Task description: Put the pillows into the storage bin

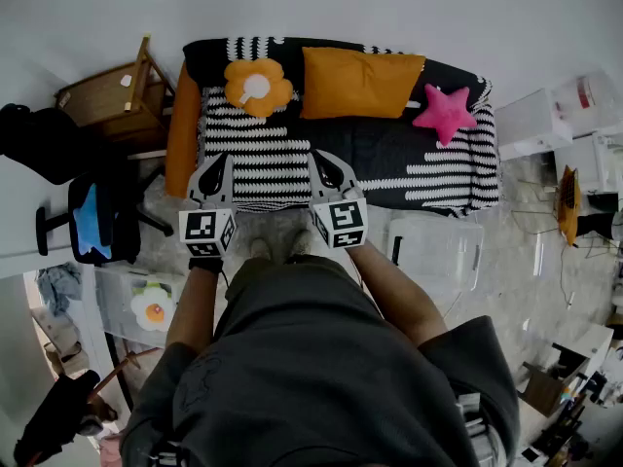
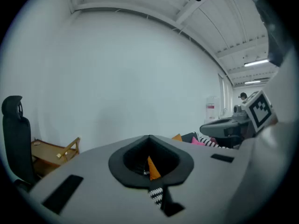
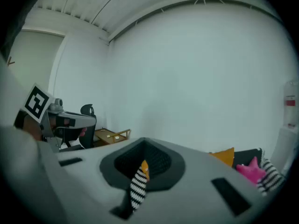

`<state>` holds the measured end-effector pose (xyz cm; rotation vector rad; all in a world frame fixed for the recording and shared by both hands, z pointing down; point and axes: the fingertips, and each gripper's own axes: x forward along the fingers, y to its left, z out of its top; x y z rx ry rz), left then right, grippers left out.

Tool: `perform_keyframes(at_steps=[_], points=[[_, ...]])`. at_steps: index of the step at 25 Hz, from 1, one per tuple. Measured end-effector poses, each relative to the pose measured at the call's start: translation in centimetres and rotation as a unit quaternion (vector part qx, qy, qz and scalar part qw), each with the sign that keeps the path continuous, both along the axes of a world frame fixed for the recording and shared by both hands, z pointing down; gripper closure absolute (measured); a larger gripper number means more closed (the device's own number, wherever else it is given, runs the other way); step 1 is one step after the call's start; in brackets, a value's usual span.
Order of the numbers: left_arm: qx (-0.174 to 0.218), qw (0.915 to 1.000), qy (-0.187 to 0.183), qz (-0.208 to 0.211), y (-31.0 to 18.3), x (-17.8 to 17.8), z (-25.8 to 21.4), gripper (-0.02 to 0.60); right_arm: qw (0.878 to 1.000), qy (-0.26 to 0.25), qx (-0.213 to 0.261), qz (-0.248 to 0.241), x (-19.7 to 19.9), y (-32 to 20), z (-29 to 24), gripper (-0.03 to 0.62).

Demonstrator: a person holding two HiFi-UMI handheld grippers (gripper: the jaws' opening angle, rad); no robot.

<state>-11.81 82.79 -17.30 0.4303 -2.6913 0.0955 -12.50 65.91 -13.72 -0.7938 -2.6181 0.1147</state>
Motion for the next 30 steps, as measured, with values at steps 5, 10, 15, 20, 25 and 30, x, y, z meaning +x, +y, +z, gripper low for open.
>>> perform_keyframes(at_steps=[5,10,15,20,25,30], points=[[0.002,1.0,0.003,-0.001,0.0,0.6,0.1,0.581,1.0,0.002,0.0,0.0,0.5,0.1,0.0,0.594],[0.003,1.0,0.003,-0.002,0.1,0.7,0.2,0.581,1.0,0.007,0.002,0.0,0.8,0.1,0.3,0.594],[0.004,1.0,0.005,-0.005,0.3,0.8,0.2,0.581,1.0,0.008,-0.017,0.002,0.9,-0.1,0.3,0.515],[0.004,1.0,0.008,-0.004,-0.2,1.1,0.4,0.581,0.999,0.011,-0.033,-0.006,1.2,-0.3,0.4,0.224],[0.002,0.9999,0.012,-0.008,-0.7,1.3,1.1,0.581,1.0,0.01,-0.015,-0.017,2.0,-0.3,1.2,0.166],[-0.003,0.9998,0.013,-0.013,-1.4,1.0,1.7,0.581,0.999,0.016,-0.016,-0.025,1.7,-0.7,2.2,0.161]])
